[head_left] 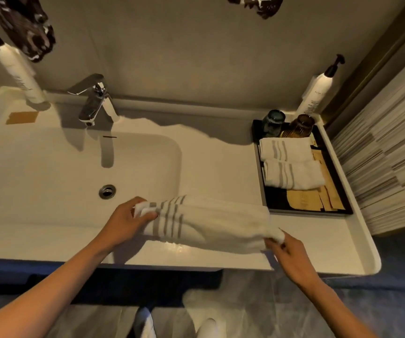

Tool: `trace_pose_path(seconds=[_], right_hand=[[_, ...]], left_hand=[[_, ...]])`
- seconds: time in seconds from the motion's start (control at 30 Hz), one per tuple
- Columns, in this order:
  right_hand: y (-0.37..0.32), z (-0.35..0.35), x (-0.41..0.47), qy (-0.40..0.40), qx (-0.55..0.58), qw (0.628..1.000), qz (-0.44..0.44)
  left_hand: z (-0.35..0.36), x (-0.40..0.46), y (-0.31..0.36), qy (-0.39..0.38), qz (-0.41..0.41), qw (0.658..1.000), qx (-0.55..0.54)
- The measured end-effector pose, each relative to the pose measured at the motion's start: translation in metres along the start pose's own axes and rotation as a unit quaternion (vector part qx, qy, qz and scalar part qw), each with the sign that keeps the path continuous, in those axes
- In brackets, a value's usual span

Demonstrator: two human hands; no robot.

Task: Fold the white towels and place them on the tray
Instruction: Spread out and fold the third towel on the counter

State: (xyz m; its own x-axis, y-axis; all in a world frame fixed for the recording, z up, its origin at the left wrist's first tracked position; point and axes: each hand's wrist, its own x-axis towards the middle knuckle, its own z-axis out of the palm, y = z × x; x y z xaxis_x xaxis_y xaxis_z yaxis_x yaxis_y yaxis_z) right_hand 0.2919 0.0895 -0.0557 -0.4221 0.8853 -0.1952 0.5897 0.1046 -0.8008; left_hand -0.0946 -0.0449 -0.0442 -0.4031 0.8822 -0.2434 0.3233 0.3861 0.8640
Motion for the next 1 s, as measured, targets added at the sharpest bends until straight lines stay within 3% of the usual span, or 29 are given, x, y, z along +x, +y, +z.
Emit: trace_pose_path(seconds=[0.1,0.27,0.33,0.43,0.53,0.6,0.7,0.77,0.9,0.97,1.0], right_hand=[[-0.009,0.014,0.019,0.078,0.078,0.989,0.098],[-0.026,0.043,0.041,0.189,-0.019,0.954,0.232],[-0.031,0.055,0.046,0.238,-0.045,0.925,0.293],[-0.038,0.057,0.044,0.229,-0.074,0.917,0.319],[-0.039,0.045,0.042,0.18,-0.047,0.924,0.335],[-0.043,0.034,0.041,0.135,-0.007,0.928,0.347],[-0.057,0.003,0.032,0.108,0.081,0.93,0.342],[-0.07,-0.023,0.027,0.117,0.031,0.942,0.313],[-0.126,-0.029,0.024,0.125,-0.063,0.96,0.244],[-0.156,0.007,0.028,0.099,-0.121,0.969,0.189],[-0.169,0.031,0.029,0.085,-0.132,0.973,0.167]], left_hand=[[0.012,0.031,0.007,0.055,-0.034,0.998,0.008],[0.042,0.067,-0.004,0.076,-0.114,0.986,0.096],[0.048,0.065,-0.004,0.111,-0.119,0.968,0.192],[0.066,0.047,0.004,0.191,0.07,0.903,0.378],[0.104,0.011,0.017,0.062,0.292,0.878,0.374],[0.129,-0.012,0.01,-0.015,0.314,0.863,0.395],[0.146,-0.024,0.01,-0.058,0.264,0.873,0.406],[0.158,-0.026,0.029,-0.109,0.23,0.899,0.357],[0.188,-0.017,0.072,-0.191,0.146,0.961,0.136],[0.182,-0.012,0.088,-0.184,-0.01,0.979,-0.087],[0.172,-0.007,0.092,-0.176,-0.121,0.95,-0.23]])
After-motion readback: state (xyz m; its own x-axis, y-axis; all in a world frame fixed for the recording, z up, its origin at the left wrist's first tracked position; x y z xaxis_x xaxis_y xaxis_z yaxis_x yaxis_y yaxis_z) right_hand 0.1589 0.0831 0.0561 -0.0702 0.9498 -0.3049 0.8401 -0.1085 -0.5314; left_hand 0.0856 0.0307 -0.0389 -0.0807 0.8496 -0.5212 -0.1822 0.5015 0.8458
